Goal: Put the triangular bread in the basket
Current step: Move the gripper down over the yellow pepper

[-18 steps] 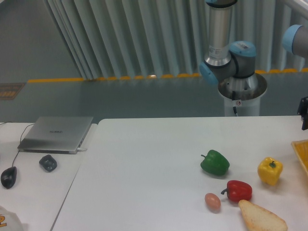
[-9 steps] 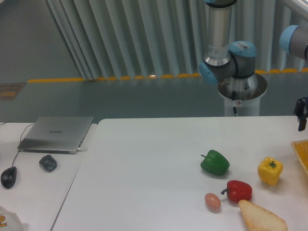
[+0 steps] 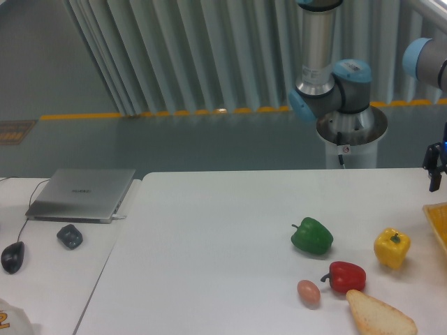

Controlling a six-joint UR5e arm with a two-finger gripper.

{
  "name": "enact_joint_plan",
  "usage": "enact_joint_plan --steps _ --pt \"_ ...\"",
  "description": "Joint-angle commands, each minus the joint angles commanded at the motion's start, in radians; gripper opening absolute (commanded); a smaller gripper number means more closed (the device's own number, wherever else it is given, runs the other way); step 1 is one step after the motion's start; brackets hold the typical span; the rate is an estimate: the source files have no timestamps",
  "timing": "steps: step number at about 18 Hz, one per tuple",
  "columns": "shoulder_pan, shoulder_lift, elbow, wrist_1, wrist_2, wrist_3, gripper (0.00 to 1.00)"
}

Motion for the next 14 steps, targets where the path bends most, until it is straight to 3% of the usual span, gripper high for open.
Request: enact_joint_plan --steps 6,9,13,14 --pt "-0.002 -0.002 0.002 0.000 0.000 -0.075 1.00" --pt "-0.029 -0.017 0.008 0.011 -0.029 -0.252 1.00" --pt "-0.100 -0.055 0.024 0.083 -0.029 -0.419 1.00" --pt "-0.115 -0.073 0.046 0.109 -0.035 -0.518 1.00"
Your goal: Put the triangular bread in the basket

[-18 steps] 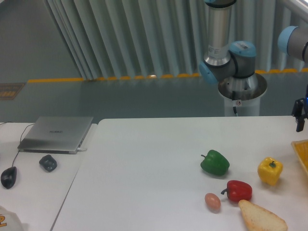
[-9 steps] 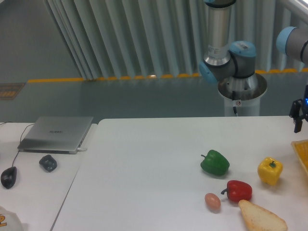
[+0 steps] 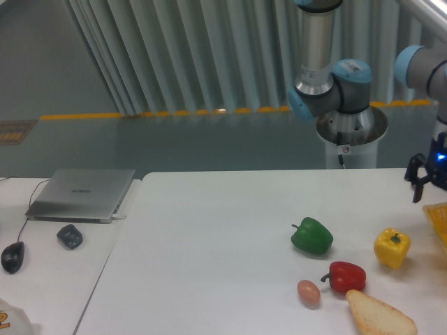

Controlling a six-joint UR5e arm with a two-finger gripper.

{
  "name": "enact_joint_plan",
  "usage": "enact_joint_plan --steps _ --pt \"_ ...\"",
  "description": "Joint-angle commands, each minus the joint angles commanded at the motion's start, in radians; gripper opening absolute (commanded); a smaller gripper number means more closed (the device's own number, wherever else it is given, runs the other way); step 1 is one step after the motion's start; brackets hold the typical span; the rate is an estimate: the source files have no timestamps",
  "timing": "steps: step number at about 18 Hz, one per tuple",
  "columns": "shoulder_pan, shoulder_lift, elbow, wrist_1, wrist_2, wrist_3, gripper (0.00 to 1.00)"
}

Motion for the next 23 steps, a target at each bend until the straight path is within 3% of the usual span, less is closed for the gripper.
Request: enact_joint_plan --steps 1,3,11,14,16,17,23 --pt "-0.018 -0.017 0.017 0.058 -0.005 -0.072 1.00" --pt "-0.060 -0.070 0.041 0.124 0.006 -0.078 1.00" --pt "-0.072 -0.071 0.040 0.125 0.043 -0.047 1.00" --pt "-0.072 -0.068 0.028 0.100 0.067 0.074 1.00" --pt "-0.075 -0.055 0.017 -0.008 0.192 0.225 1.00" --pt "-0.083 -0.055 0.017 -0.030 0.224 0.264 1.00" --pt "-0.094 -0.055 0.016 -0.032 0.235 0.274 1.00"
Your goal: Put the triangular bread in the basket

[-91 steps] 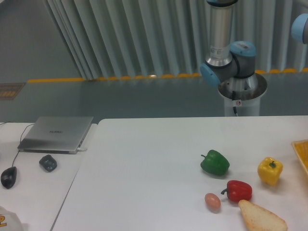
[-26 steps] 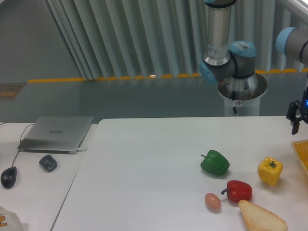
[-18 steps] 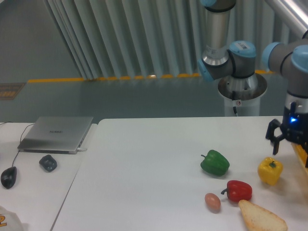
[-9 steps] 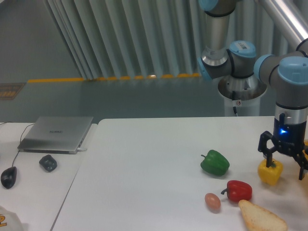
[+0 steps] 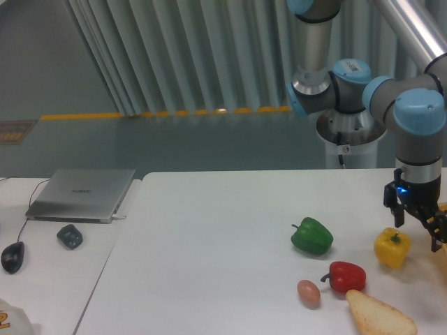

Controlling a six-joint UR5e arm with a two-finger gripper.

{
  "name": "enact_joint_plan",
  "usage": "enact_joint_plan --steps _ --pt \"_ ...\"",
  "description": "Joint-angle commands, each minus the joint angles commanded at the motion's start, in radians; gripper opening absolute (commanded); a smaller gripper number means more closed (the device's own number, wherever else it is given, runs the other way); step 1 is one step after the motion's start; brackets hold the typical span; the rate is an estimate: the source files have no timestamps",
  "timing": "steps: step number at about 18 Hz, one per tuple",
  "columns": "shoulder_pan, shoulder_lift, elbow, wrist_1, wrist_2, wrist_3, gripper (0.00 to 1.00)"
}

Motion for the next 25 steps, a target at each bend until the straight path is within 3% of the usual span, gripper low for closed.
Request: enact_joint_plan --steps 25 --pt "0.000 -0.011 -0.029 0.038 -0.009 -0.005 1.00"
